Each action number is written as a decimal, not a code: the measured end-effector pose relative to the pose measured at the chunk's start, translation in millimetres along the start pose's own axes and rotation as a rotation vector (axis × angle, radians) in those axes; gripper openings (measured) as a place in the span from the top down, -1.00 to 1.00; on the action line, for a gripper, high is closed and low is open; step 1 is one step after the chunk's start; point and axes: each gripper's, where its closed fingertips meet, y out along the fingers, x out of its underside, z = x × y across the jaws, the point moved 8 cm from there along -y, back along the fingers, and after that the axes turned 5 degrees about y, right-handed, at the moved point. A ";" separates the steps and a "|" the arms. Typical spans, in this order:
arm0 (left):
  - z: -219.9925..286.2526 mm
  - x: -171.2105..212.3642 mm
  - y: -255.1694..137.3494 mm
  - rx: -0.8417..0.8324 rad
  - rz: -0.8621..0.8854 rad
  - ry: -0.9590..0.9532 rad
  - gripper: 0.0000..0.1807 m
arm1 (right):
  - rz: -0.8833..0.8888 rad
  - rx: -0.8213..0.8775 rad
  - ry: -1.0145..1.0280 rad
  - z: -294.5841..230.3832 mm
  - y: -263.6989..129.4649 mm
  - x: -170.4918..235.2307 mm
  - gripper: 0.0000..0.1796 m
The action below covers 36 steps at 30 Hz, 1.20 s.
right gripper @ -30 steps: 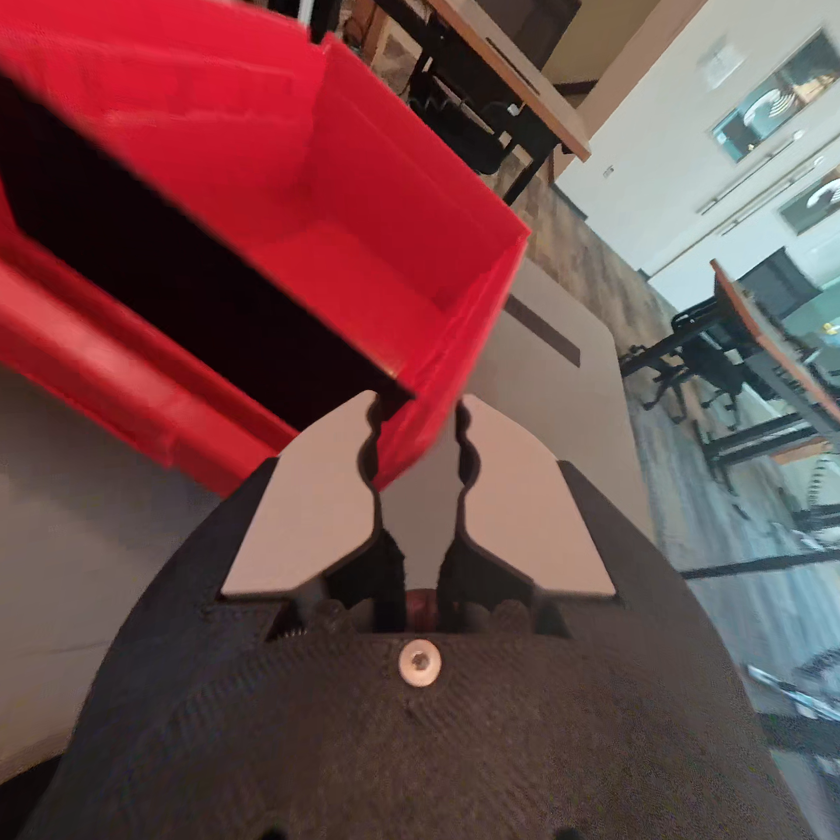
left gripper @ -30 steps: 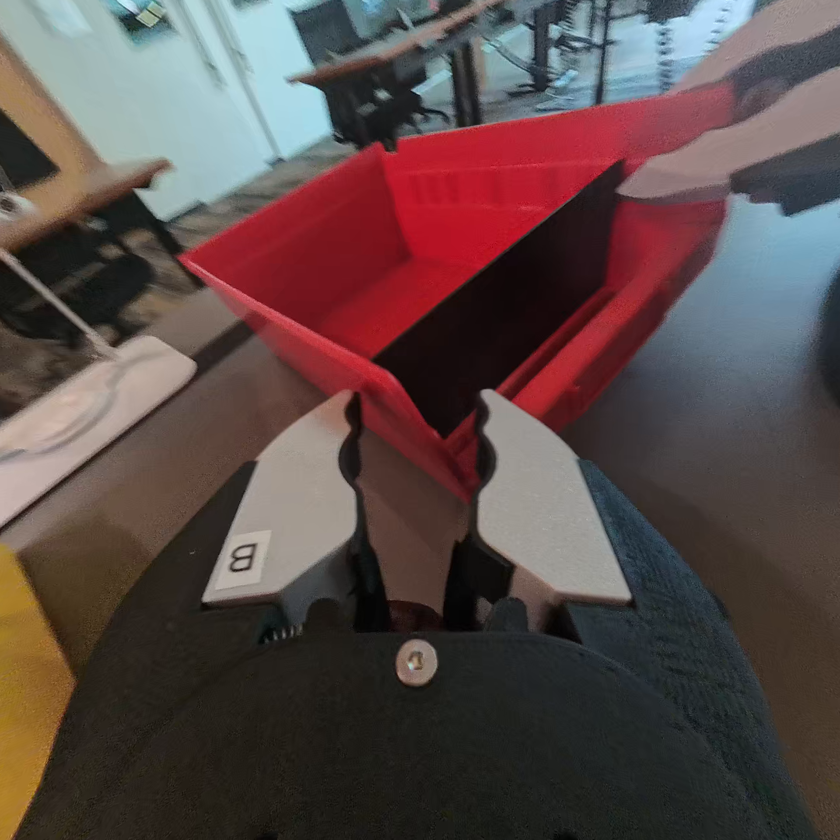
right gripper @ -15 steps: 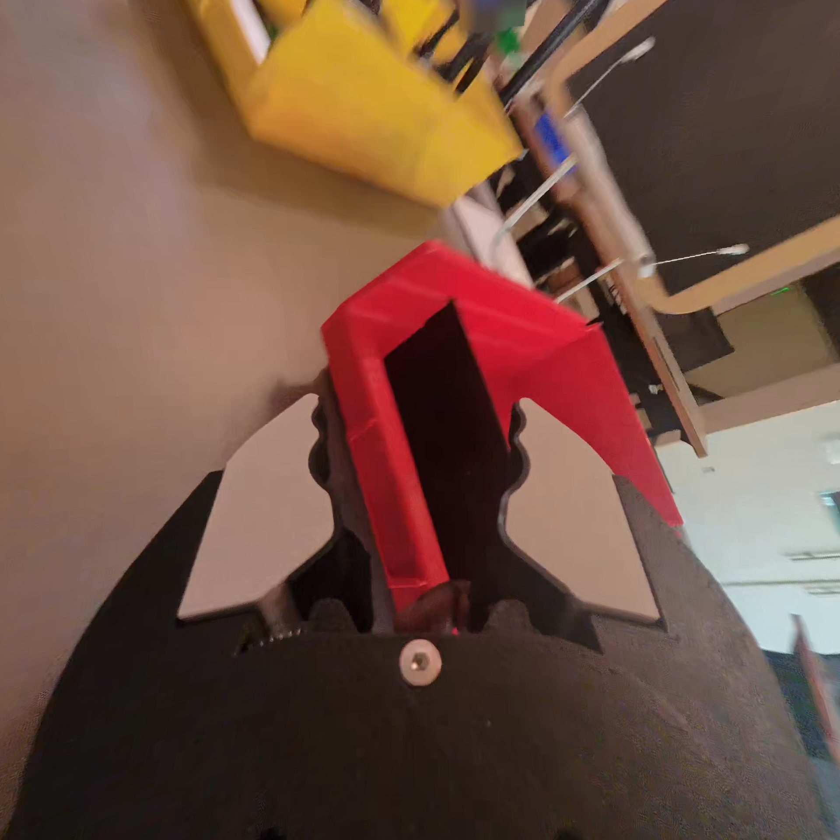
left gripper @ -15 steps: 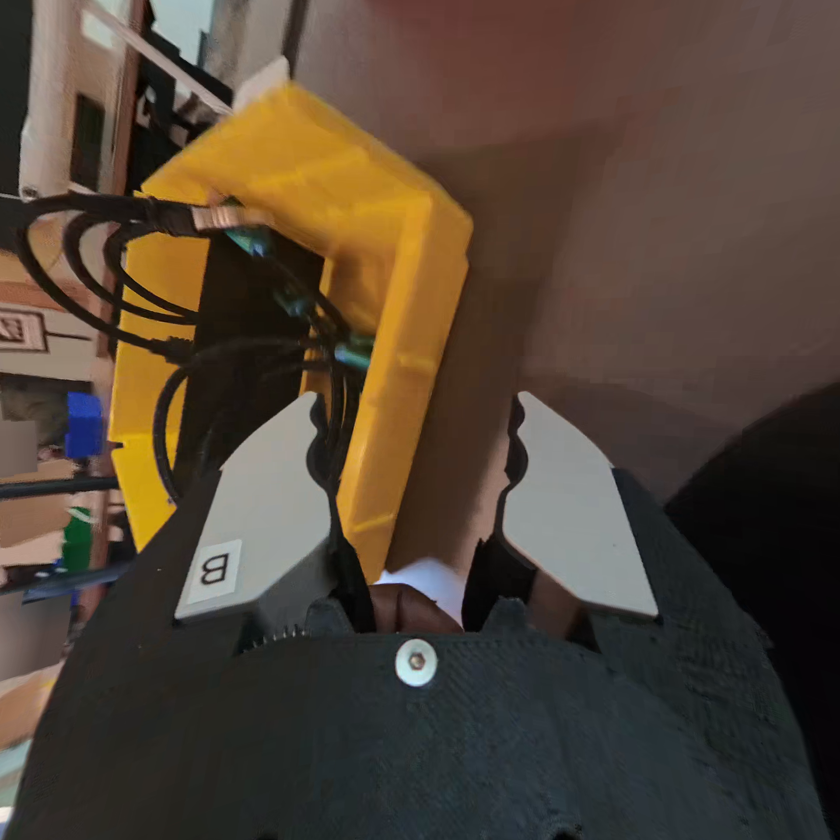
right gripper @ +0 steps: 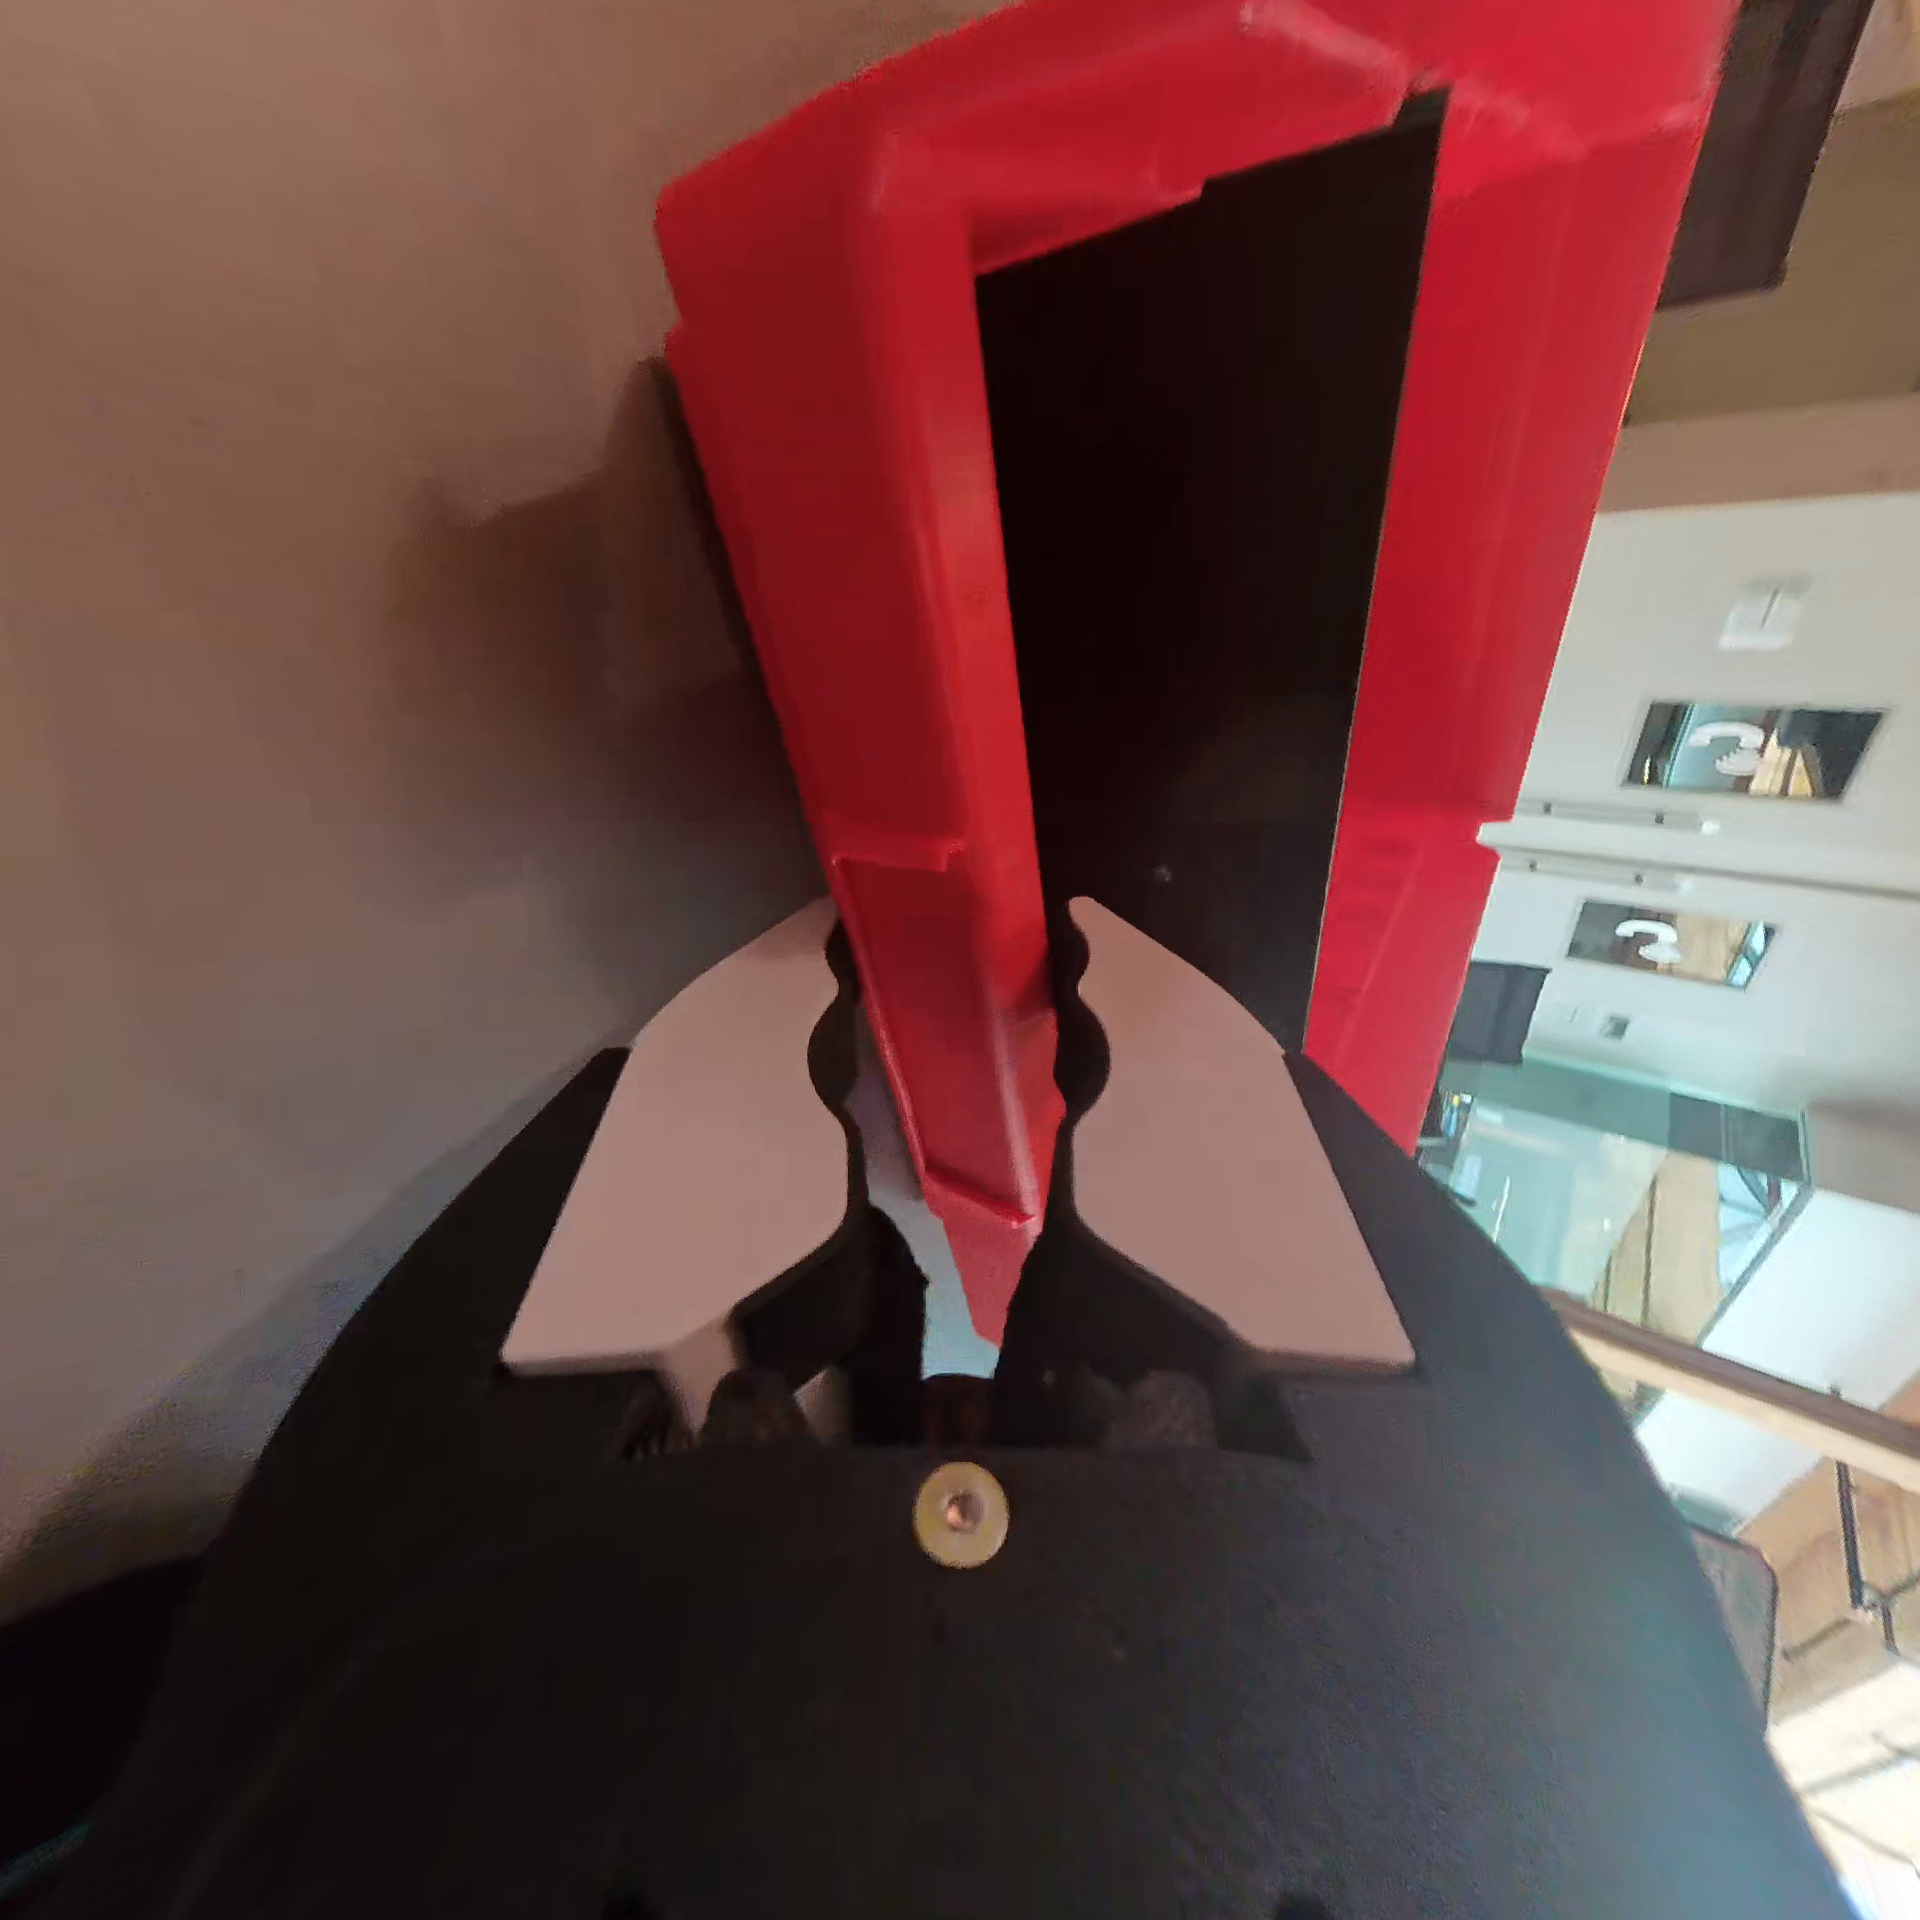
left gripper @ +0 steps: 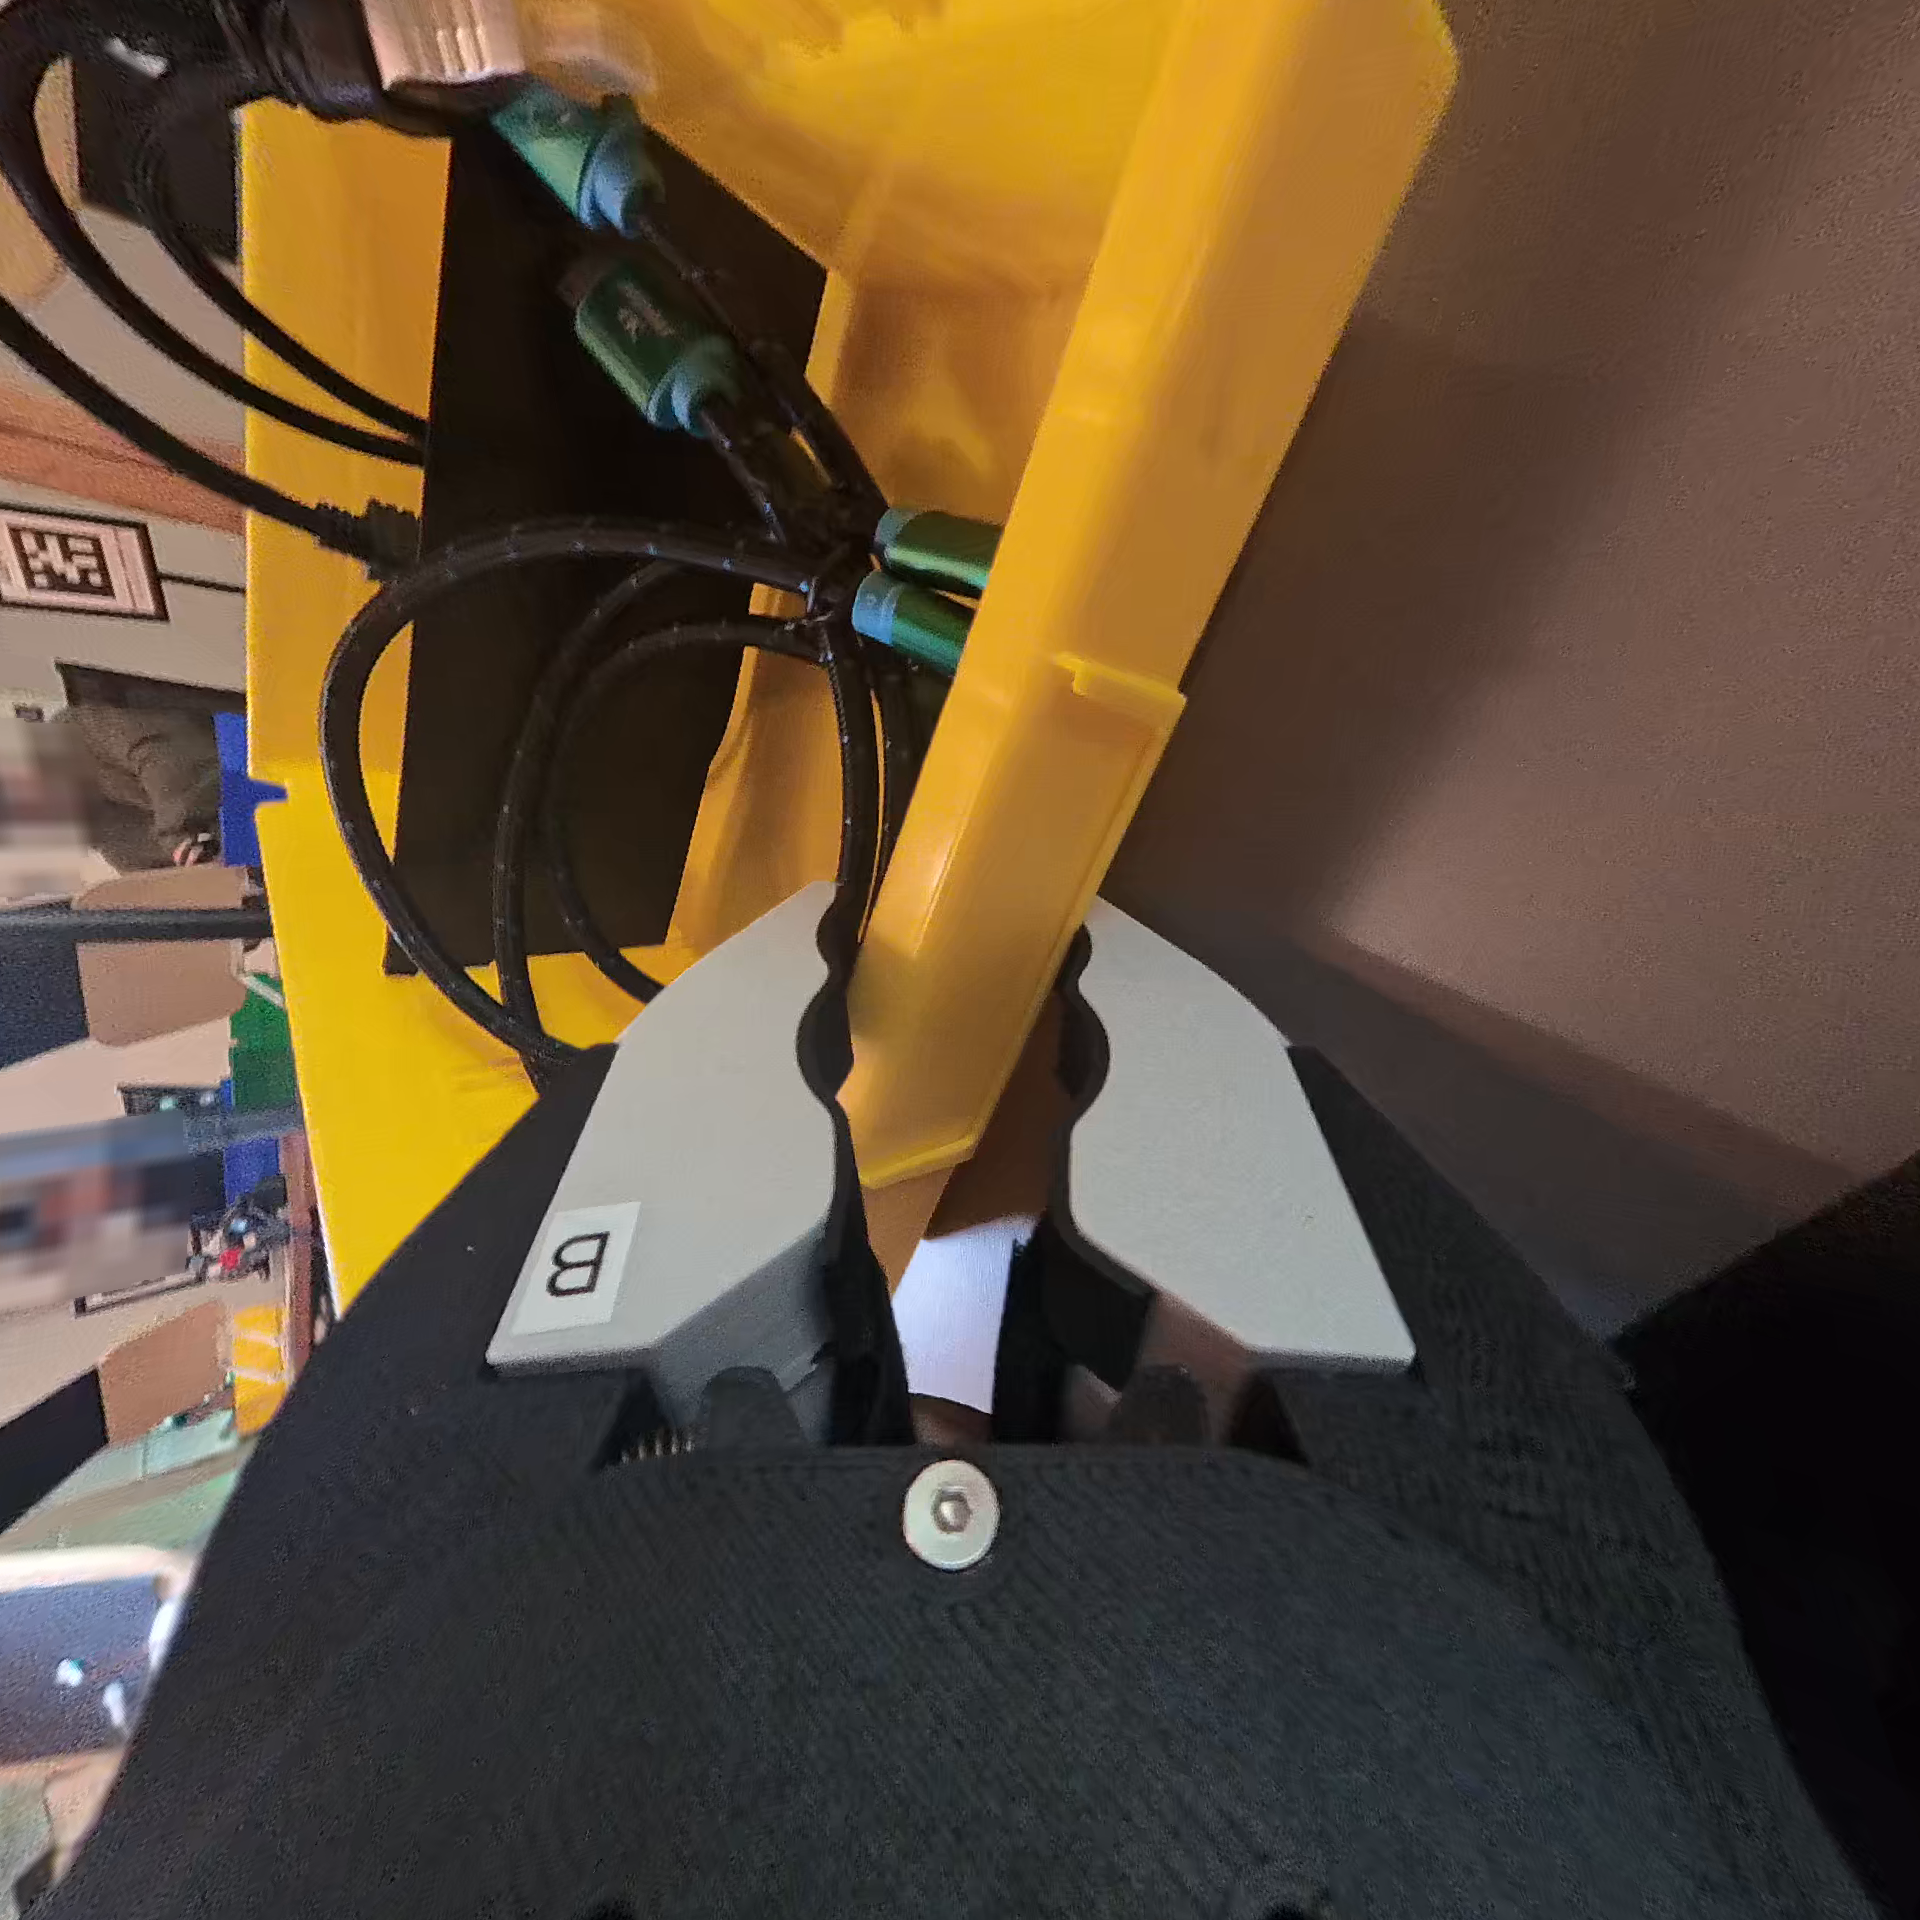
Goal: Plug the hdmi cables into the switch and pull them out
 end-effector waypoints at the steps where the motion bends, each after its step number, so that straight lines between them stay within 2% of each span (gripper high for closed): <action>1: 0.2 6.2 -3.0 -0.009 -0.012 -0.010 0.60 | -0.016 0.001 0.009 1.9 0.4 6.0 0.61; 8: 8.5 60.0 -38.7 -0.049 -0.039 -0.053 0.59 | -0.062 -0.046 0.094 10.6 -5.9 55.5 0.58; 14: 19.0 108.3 -78.2 -0.057 -0.128 -0.079 0.59 | -0.074 -0.105 0.195 13.4 -18.3 95.5 0.54; 22: 32.3 163.0 -122.4 -0.079 -0.191 -0.136 0.58 | -0.141 -0.192 0.305 12.1 -35.1 127.2 0.51; 24: 34.3 173.7 -130.4 -0.085 -0.199 -0.154 0.56 | -0.133 -0.231 0.358 10.8 -38.2 132.5 0.45; 26: 35.4 182.6 -137.4 -0.090 -0.191 -0.213 0.47 | -0.142 -0.261 0.435 10.8 -40.5 135.1 0.39; 28: 35.1 184.4 -147.7 -0.078 -0.128 -0.311 0.29 | -0.137 -0.327 0.530 11.5 -45.2 132.9 0.32; 30: 30.9 177.5 -162.2 -0.065 0.010 -0.452 0.13 | -0.065 -0.410 0.626 14.2 -55.6 126.1 0.26; 32: 20.7 167.0 -178.3 -0.080 0.172 -0.590 -0.02 | 0.093 -0.470 0.680 20.4 -71.8 114.3 0.20; 34: 2.2 158.5 -191.3 -0.174 0.260 -0.698 -0.04 | 0.354 -0.462 0.693 32.2 -90.7 96.1 0.14; 36: -21.2 150.3 -197.4 -0.261 0.276 -0.784 -0.03 | 0.664 -0.377 0.681 45.7 -109.2 75.3 0.09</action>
